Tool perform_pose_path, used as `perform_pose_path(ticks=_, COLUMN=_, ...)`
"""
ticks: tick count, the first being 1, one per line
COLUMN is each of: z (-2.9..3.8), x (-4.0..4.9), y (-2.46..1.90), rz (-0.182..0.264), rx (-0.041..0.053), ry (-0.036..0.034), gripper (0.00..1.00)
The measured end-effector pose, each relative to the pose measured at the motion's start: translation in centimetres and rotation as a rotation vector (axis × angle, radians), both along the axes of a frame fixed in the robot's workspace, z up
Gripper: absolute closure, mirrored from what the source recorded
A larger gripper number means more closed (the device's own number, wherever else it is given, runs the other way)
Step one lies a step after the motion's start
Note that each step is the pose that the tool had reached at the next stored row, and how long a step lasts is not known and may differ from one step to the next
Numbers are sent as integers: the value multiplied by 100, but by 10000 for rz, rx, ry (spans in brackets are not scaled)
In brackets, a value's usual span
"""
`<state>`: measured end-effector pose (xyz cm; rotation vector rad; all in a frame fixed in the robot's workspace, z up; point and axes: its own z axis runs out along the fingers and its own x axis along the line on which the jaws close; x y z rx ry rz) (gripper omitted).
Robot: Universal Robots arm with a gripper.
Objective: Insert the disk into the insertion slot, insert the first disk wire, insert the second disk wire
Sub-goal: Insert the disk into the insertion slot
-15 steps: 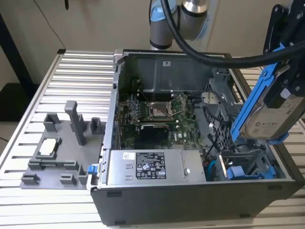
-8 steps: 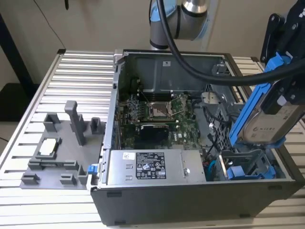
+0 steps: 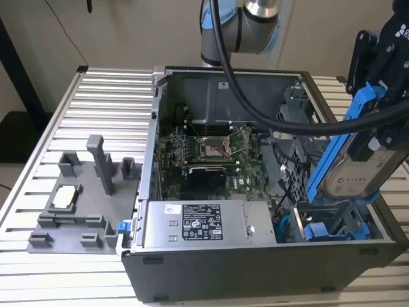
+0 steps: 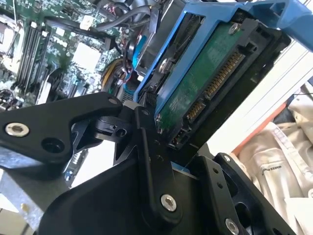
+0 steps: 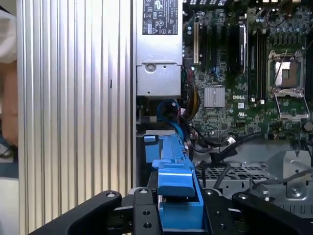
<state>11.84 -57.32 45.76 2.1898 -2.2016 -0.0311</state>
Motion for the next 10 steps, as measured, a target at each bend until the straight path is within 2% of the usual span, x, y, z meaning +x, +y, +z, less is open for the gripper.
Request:
perform_pose_path(ticks=5, z=-70, x=18, y=0, rz=80, rx=-25, ry=26, gripper=67)
perform_pose_path(ticks=8, z=-102, x=28, y=0, rz=160, rx=-43, ry=80, gripper=67)
perform_pose_path(ticks=10, z=-123, x=30, y=0, rz=197, rx=-45, ry=87, gripper=67)
